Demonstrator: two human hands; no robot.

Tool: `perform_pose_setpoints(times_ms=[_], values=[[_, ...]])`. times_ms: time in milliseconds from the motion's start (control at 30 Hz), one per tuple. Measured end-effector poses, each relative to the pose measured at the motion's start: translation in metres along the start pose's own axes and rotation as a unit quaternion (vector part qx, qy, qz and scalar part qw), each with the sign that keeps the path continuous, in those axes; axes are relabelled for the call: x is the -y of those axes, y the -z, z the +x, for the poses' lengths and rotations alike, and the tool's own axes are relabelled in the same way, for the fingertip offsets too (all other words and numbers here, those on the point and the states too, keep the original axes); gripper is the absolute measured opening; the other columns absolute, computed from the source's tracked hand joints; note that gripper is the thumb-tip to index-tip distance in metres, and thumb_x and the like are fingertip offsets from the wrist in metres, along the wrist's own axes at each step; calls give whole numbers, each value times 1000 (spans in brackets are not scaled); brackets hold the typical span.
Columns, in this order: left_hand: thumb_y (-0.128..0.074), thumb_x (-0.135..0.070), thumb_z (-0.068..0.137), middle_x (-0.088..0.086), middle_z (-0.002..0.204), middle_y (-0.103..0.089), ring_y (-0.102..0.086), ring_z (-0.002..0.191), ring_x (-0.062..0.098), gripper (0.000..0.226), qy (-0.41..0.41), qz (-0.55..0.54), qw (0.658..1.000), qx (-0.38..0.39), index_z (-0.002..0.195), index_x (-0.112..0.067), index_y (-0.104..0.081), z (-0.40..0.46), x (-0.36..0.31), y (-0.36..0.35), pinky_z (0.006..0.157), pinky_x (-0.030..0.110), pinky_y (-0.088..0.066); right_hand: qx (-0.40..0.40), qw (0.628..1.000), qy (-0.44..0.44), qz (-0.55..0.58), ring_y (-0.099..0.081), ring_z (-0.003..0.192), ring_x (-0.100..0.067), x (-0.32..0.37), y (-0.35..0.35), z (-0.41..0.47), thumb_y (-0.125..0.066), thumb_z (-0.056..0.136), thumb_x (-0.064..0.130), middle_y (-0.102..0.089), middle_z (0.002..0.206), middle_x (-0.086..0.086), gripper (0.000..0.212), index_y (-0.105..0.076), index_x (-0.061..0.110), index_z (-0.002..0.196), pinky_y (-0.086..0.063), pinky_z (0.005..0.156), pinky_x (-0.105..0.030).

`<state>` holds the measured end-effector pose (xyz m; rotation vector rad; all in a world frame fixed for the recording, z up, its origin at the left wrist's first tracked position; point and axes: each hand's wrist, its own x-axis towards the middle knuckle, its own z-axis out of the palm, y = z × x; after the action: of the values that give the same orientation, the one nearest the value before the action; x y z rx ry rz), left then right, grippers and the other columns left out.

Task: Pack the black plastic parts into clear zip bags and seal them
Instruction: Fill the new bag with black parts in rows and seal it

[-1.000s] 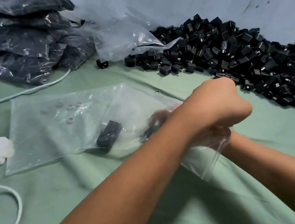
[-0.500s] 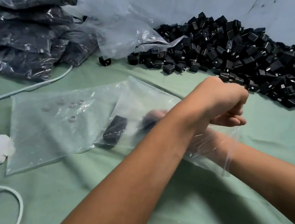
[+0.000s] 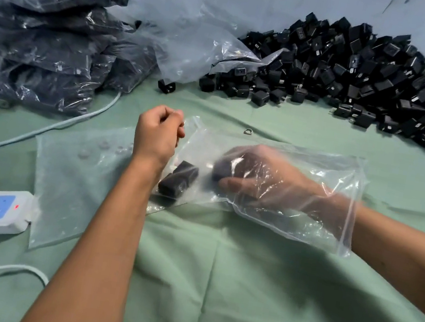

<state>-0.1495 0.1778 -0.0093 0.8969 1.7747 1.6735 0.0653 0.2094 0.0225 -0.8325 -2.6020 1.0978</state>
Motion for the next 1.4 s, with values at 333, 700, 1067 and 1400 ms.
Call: perform_pose_setpoints(times_ms=[333,700,1067,1400], values=[[-54,-37,89,-1,57,-59,-42,51,17,35,-1,53,998,25,57,-23,-60,9,21,1,51,27,-31,-35,998,-40,41,-64,66,4,-9,-5,27,-71,98,19,-74,99,-1,25,-71,6,120,-48,58,-14],[-56,-27,95,-1,62,-63,-51,62,24,31,-19,108,994,-21,67,-16,-61,4,15,-1,66,38,-41,-82,983,-62,152,-75,68,-9,-12,-28,46,-75,94,17,-79,78,2,30,-70,11,123,-54,60,-19],[-22,-63,103,-12,171,0,17,157,18,69,-193,499,799,275,162,-28,-22,-32,5,-33,128,47,5,109,972,-77,195,-71,113,-29,-82,37,-36,-62,103,21,-73,125,-8,31,-65,17,133,-59,95,-34],[-12,-73,97,-2,171,5,18,156,22,86,-233,560,733,306,164,-19,-9,-82,-14,-104,128,48,7,189,936,-2,298,-60,121,-51,-114,57,-93,-69,99,32,-60,129,-38,60,-52,-12,136,-41,109,-68]])
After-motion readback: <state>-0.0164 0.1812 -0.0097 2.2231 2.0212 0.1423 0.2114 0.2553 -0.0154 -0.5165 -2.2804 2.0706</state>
